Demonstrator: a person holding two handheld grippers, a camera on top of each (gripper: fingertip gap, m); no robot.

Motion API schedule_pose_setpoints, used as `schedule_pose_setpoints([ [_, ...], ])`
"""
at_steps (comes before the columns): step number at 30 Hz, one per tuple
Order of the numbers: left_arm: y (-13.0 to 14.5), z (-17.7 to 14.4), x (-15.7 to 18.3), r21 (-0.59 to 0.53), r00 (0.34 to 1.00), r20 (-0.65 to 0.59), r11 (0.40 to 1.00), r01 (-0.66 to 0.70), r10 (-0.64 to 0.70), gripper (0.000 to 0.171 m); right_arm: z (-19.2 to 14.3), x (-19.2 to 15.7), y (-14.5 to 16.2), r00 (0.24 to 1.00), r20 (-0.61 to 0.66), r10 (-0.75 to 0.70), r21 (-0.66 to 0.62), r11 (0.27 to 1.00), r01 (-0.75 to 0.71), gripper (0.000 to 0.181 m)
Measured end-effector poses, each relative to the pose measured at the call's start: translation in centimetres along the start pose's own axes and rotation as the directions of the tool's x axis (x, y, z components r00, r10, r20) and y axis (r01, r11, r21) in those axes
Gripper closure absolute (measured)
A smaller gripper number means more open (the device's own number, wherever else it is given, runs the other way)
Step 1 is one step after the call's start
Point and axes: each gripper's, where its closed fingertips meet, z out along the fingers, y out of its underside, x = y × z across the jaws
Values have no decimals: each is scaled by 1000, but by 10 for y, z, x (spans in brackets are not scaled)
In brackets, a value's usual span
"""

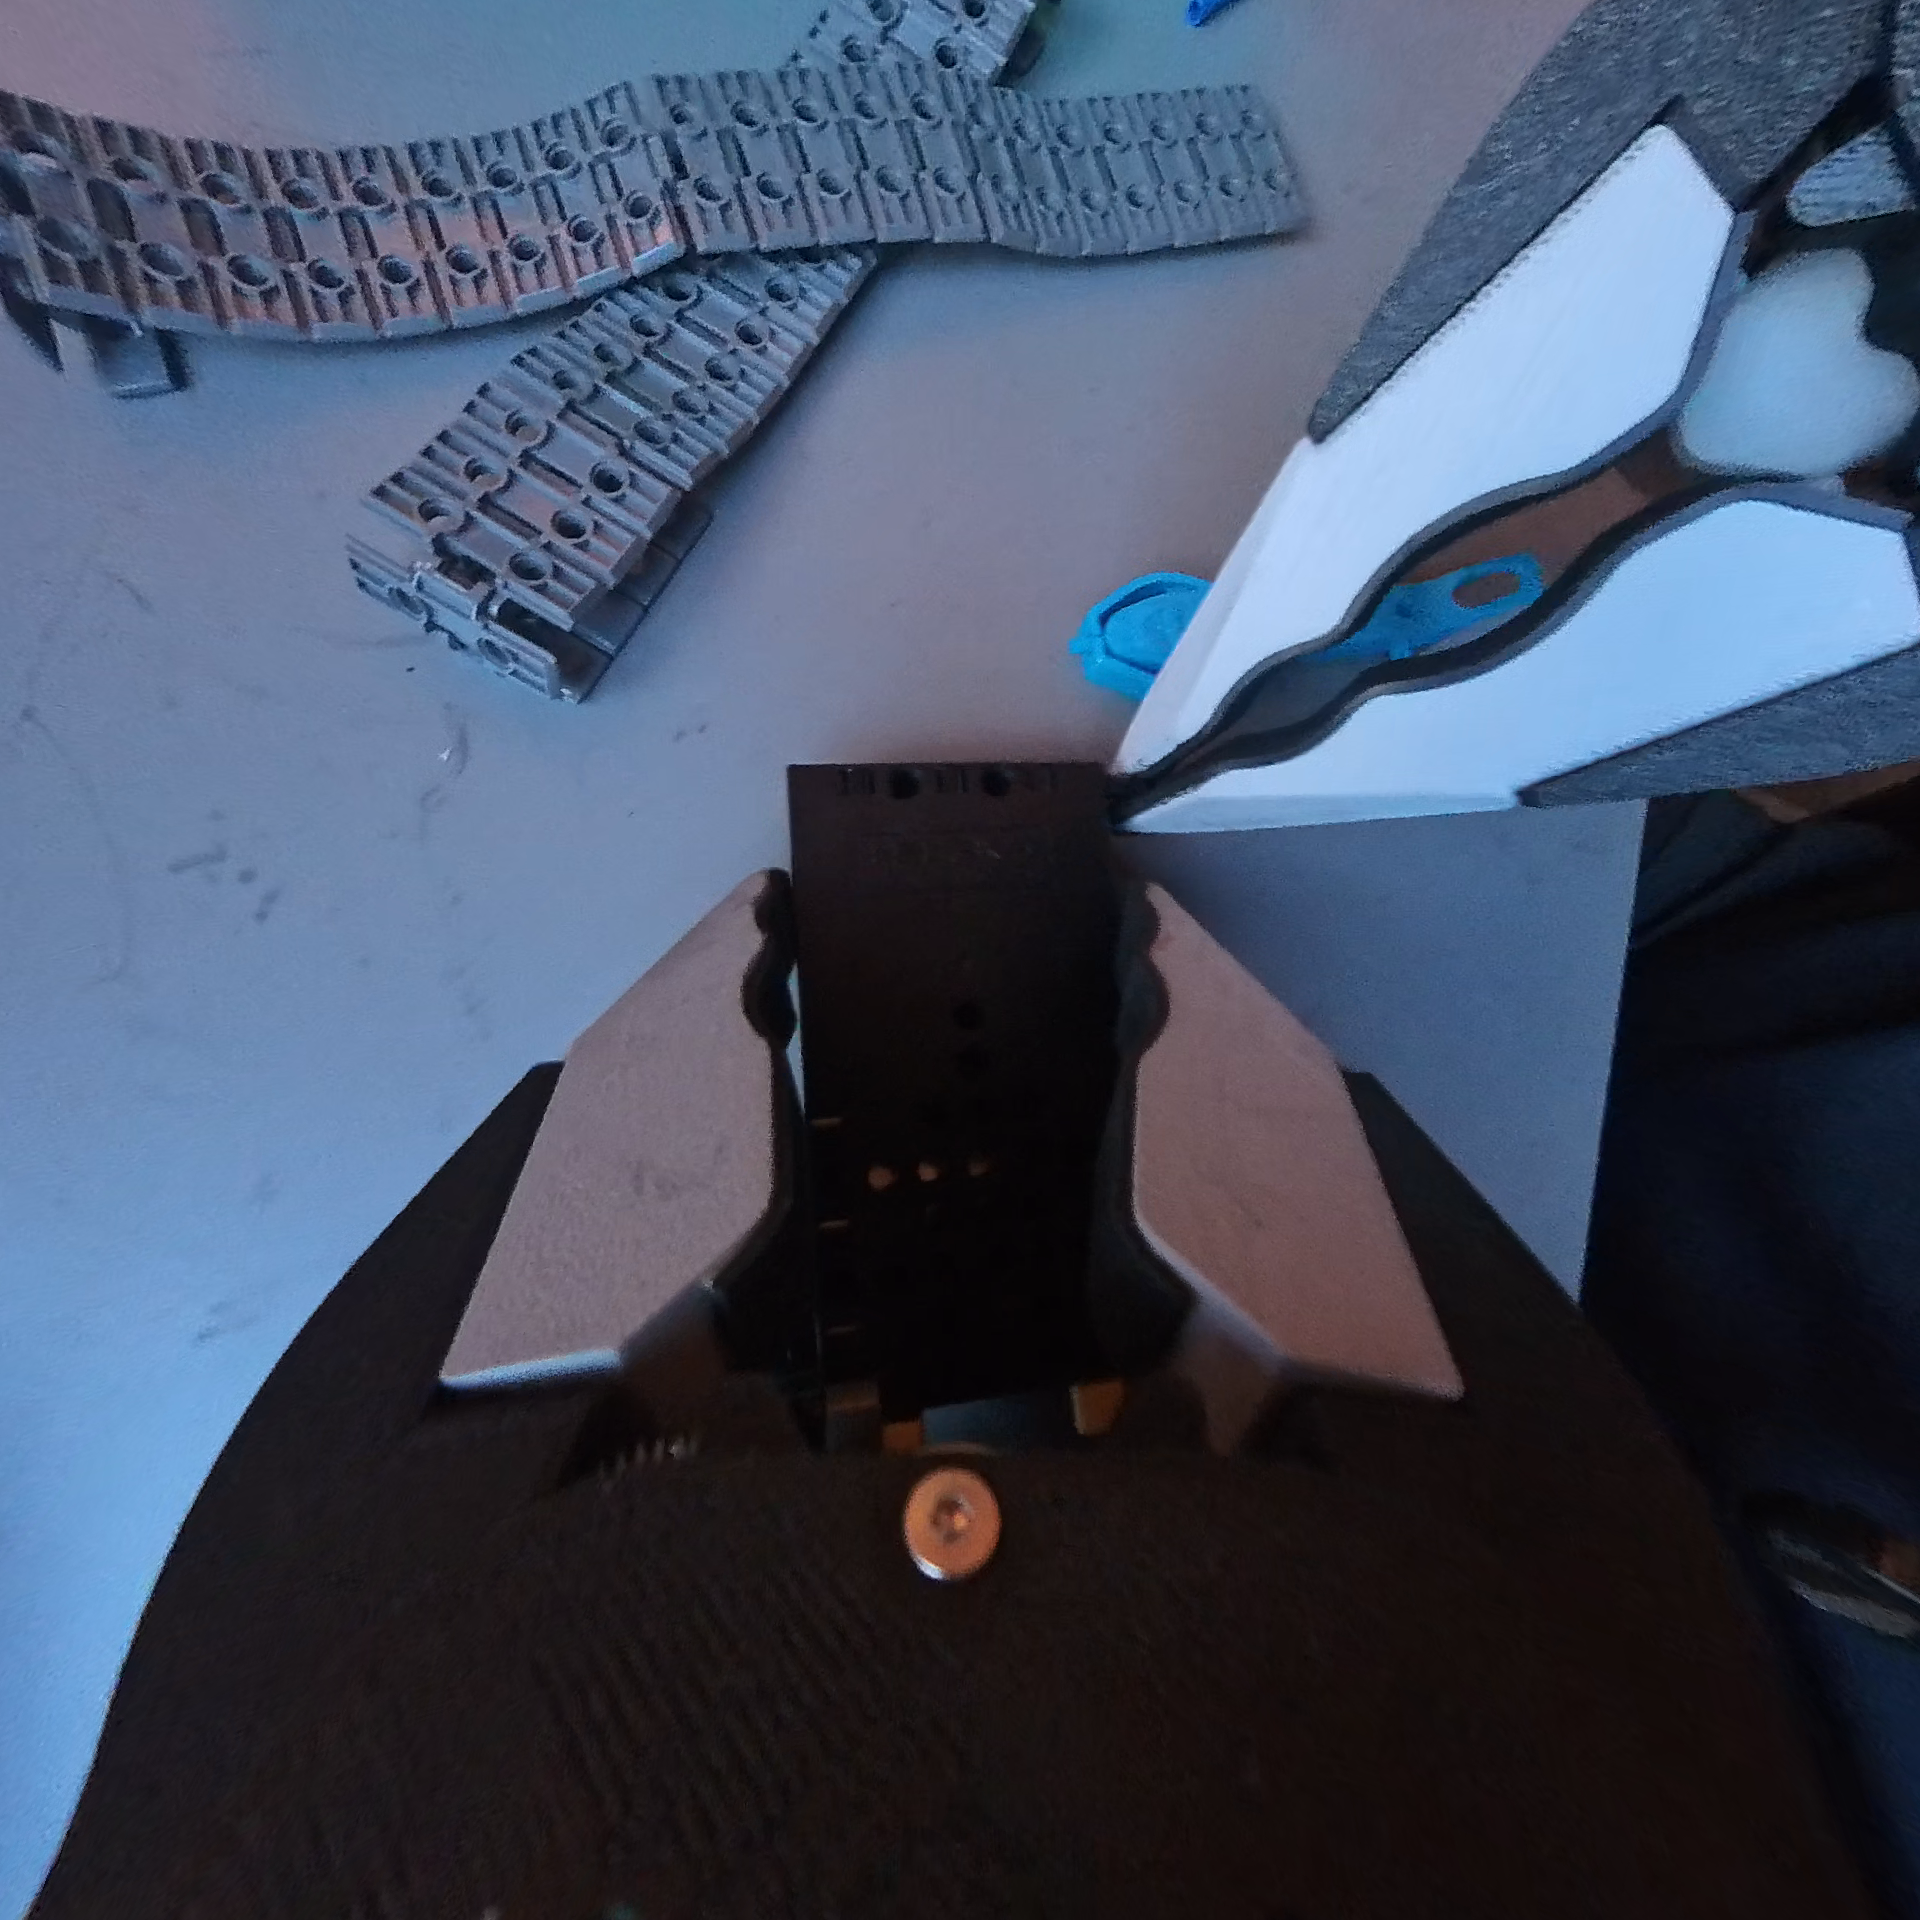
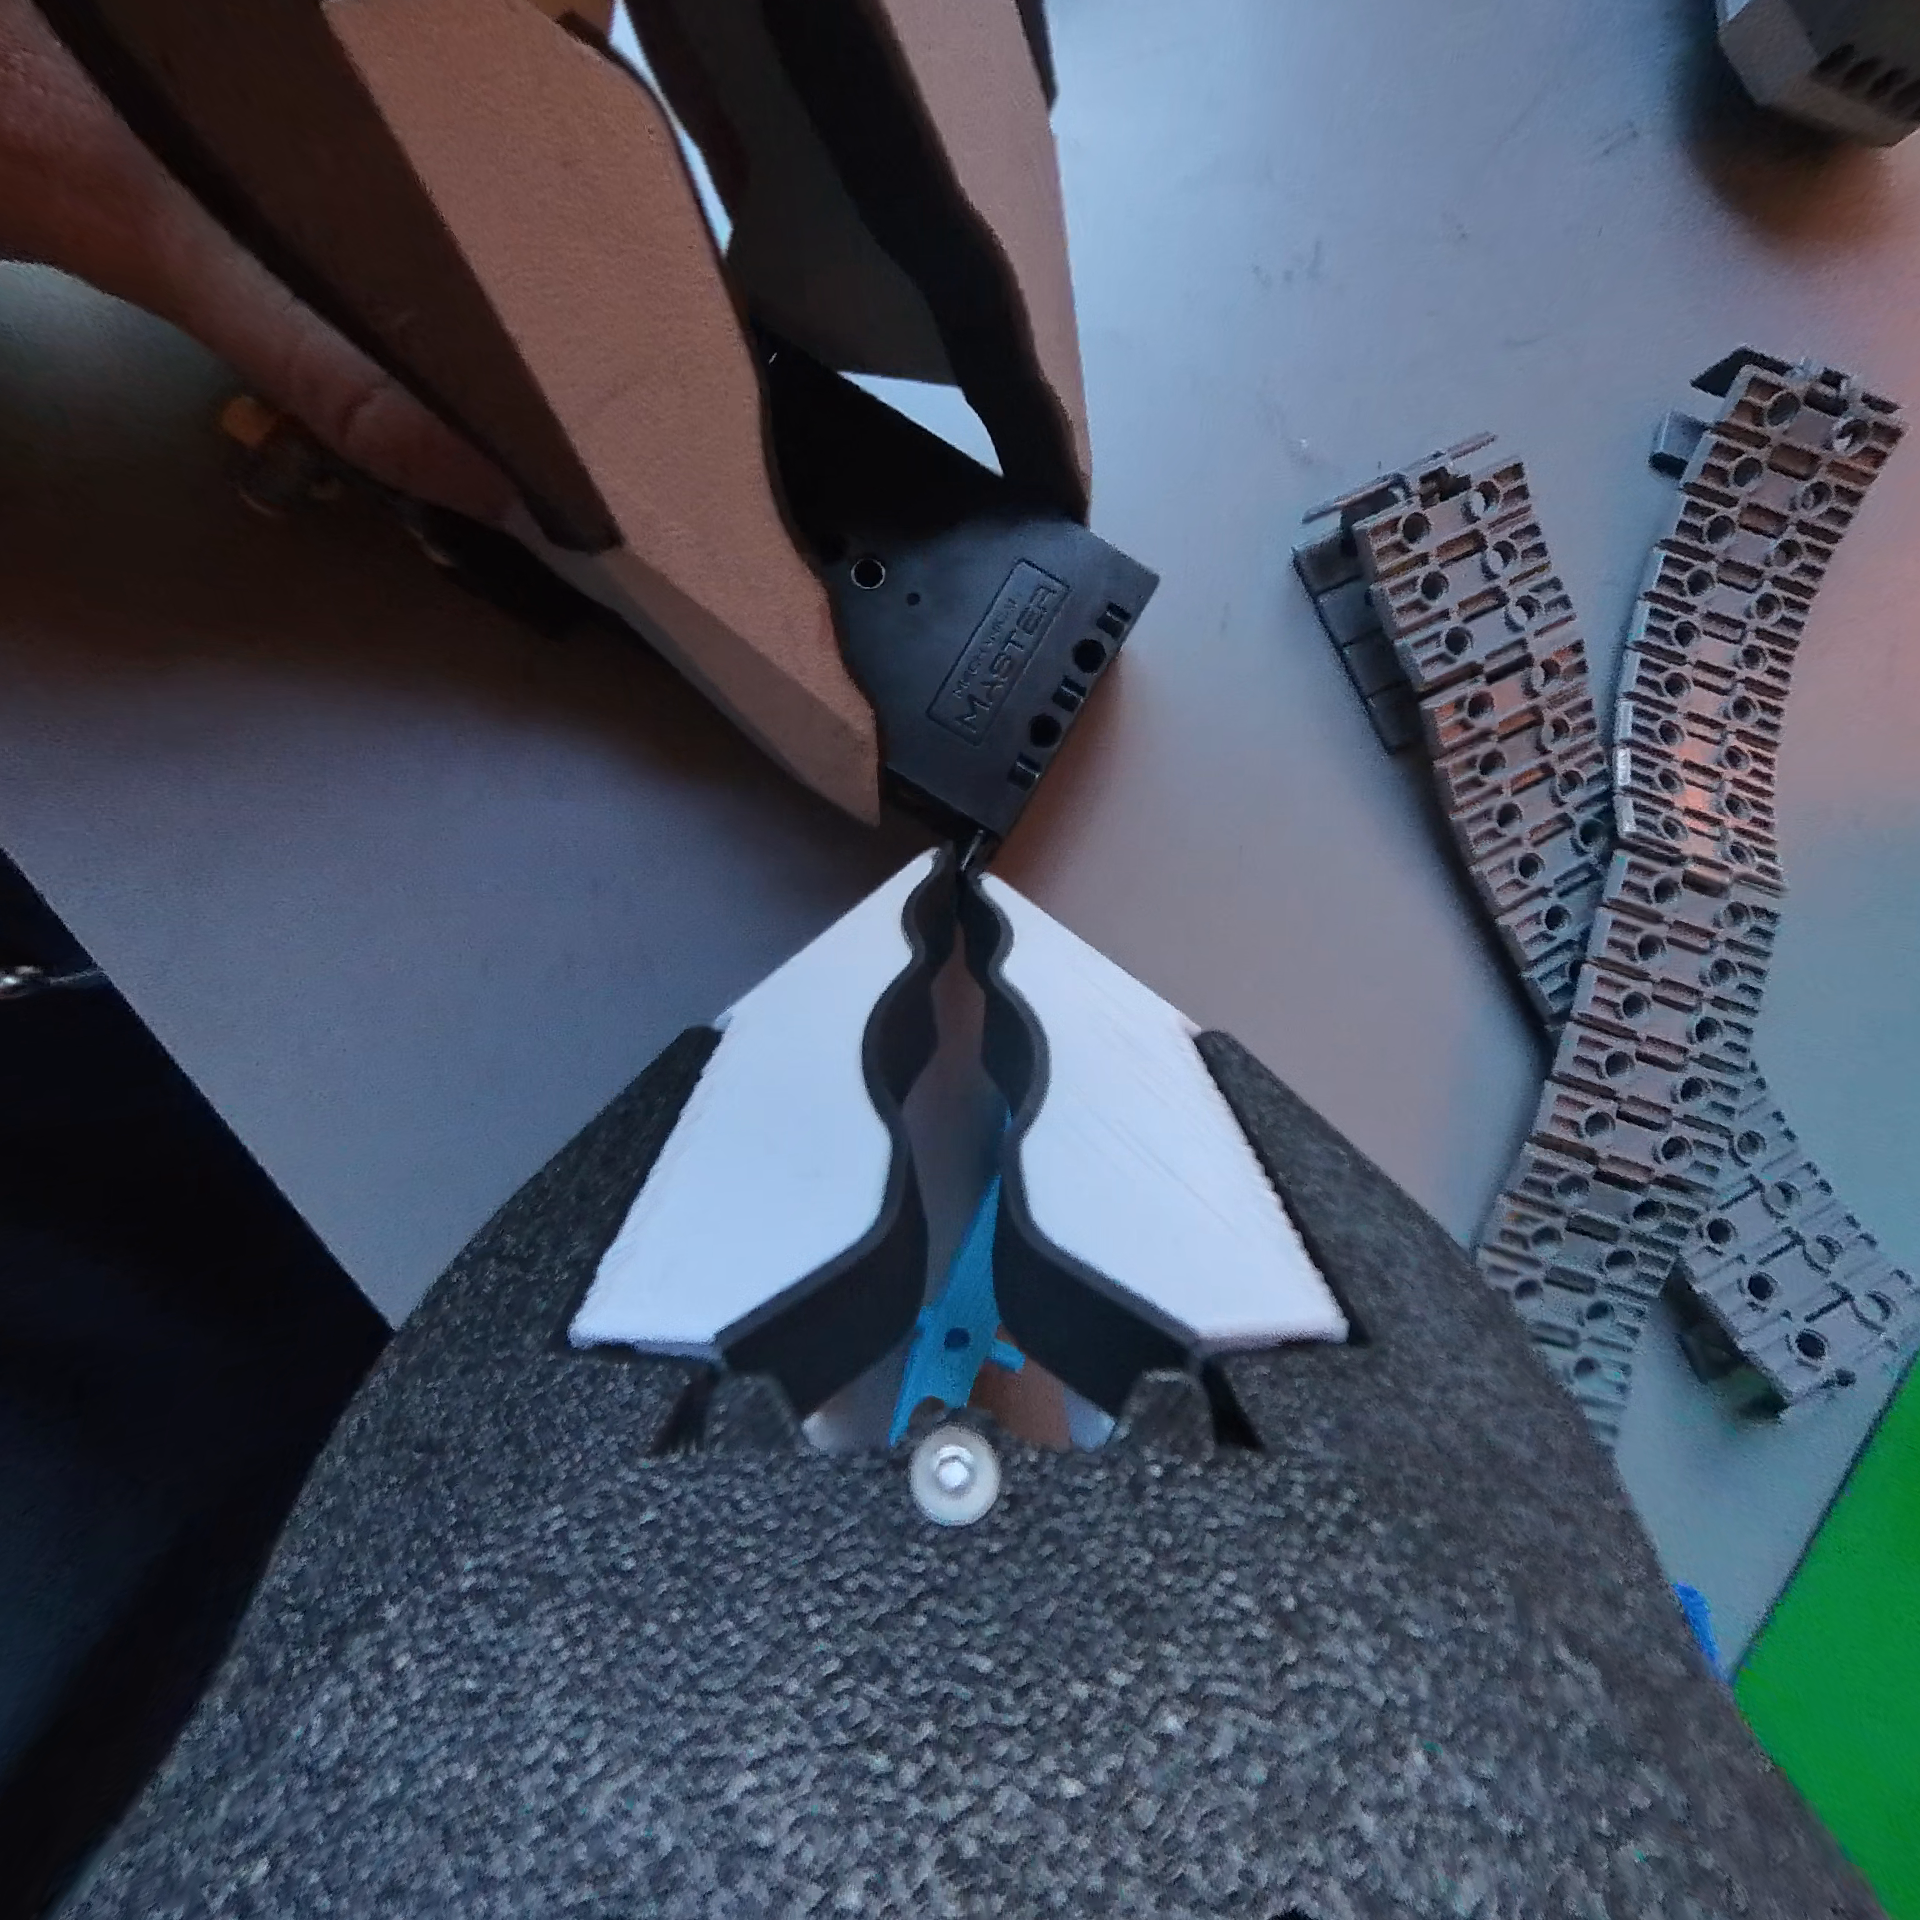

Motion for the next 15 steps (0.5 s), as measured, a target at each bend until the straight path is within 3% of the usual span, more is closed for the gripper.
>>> schedule_pose_setpoints([
  [1,0,0,1,0,1000,1,1000,-1,1,109,-1,-1,1,1000,5,2,1,1000,-2,181],
  [3,0,-7,-28,20,990,114,997,81,-82,109,-3,-31,9,988,150,33,-13,999,-31,181],
  [5,4,-14,-44,29,988,106,994,109,-111,109,-10,-41,19,994,105,-29,-4,1000,30,181],
  [7,4,-11,-32,14,996,72,998,56,-57,109,-25,-21,10,999,8,-38,72,997,37,181],
  [13,2,-10,-30,18,996,65,998,55,-56,110,-61,35,-1,980,-3,197,222,956,-191,181],
  [15,2,-10,-30,19,996,66,998,55,-56,110,-63,43,14,964,25,266,187,946,-266,164],
])
